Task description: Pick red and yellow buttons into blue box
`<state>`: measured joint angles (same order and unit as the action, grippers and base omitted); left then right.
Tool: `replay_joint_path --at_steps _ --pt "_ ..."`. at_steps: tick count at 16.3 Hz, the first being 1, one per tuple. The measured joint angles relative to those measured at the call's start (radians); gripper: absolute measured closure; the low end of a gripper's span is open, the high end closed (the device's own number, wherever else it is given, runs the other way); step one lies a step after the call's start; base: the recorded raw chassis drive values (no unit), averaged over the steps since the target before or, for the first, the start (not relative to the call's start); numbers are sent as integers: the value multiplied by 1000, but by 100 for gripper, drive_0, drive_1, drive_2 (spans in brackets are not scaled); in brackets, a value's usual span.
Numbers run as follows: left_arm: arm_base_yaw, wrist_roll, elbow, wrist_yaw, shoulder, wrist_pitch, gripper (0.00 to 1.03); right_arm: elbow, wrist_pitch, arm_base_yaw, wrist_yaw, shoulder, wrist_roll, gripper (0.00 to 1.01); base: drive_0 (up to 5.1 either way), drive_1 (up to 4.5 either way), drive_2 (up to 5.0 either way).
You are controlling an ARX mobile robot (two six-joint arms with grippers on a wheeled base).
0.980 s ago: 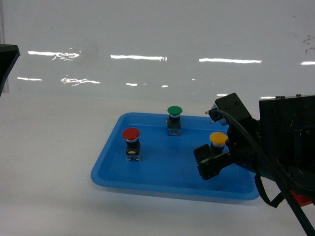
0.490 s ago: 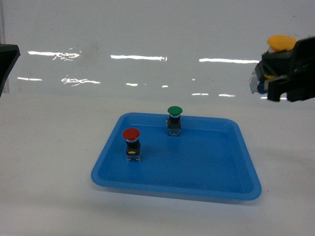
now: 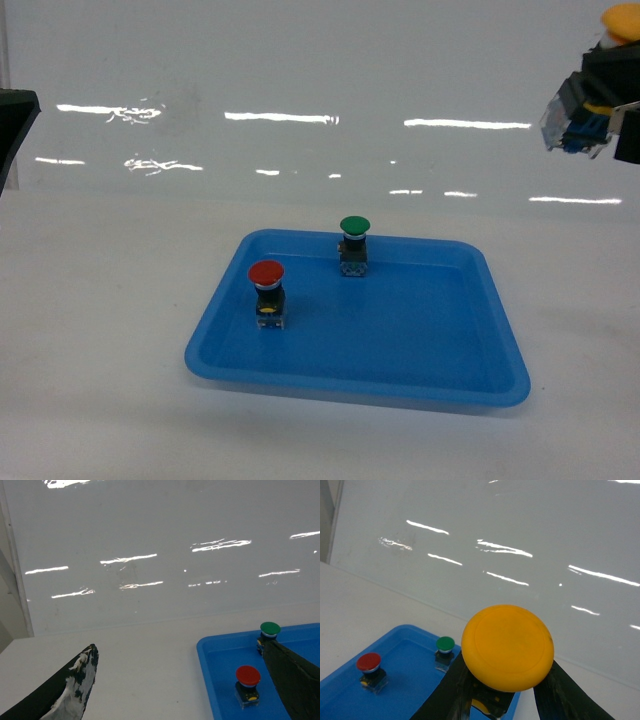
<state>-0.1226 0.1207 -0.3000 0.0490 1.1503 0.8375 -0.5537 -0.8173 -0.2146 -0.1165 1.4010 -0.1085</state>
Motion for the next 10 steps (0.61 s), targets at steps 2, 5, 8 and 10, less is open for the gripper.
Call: replay_joint_path --at_steps 2,5,8,10 --pt "0 0 0 0 0 0 5 13 0 7 12 -15 -5 75 0 0 0" --pt "0 0 0 0 0 0 5 26 0 21 21 -16 -10 75 0 0 0" --pt "0 0 0 0 0 0 5 41 19 50 45 -23 -38 75 0 0 0" --pt "0 0 0 0 0 0 5 41 13 52 50 -35 -48 75 0 0 0"
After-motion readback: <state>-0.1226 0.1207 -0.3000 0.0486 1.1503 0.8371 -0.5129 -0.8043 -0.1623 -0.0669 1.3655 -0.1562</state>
